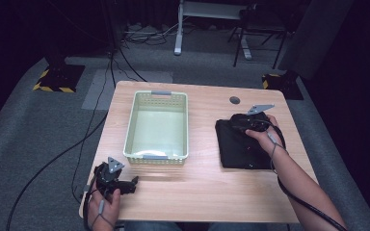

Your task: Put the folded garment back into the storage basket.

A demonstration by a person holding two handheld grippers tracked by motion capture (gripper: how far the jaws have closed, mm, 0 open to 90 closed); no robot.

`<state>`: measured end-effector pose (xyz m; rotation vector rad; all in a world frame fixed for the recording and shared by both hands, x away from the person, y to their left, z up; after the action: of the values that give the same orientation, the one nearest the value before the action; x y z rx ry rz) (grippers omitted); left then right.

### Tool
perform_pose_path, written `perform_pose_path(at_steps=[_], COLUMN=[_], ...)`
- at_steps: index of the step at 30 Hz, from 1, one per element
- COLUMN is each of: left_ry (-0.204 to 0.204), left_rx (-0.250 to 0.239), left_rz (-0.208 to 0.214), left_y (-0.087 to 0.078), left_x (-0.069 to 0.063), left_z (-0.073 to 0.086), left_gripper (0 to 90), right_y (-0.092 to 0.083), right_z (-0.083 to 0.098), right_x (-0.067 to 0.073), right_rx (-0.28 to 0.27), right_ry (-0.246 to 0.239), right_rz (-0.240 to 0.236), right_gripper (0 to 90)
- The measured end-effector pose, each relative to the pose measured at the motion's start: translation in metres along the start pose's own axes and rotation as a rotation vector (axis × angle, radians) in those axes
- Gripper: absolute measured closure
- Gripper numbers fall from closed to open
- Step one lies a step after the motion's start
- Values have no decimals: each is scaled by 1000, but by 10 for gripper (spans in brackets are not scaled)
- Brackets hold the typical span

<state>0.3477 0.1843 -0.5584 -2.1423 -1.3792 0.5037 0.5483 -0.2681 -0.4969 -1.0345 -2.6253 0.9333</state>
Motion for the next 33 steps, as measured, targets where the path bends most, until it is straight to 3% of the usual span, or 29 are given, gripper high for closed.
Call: perform_pose_path(at_steps=[5, 15, 21, 33], left_ry=[0, 0, 0, 0], left_rx=[-1, 0, 0, 0], left_rz=[0, 0, 0, 0], left_y=[0, 0, 0, 0], left_x=[0, 0, 0, 0], left_z=[0, 0, 0, 0], left_gripper=[3, 3, 3, 3], right_y=[2, 8, 10, 4], right_z=[5, 12, 14, 7], right_x=[-1, 1, 2, 1], right_rx=[23, 56, 92, 96], right_ry=[4, 29, 45, 49], right_rz=[18, -19, -26, -17], right_gripper=[591, 731, 862, 882])
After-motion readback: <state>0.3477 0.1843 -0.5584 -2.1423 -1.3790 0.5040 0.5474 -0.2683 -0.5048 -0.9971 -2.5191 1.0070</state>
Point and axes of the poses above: each handheld gripper's, and its own axes: y roughly forward along the jaws, z roughly out of its underside, x roughly to its left, the point moved 6 cm from there along y, roughly forward along the jaws, and after that the axes turned 9 degrees about -x, right-handed, at the moved point
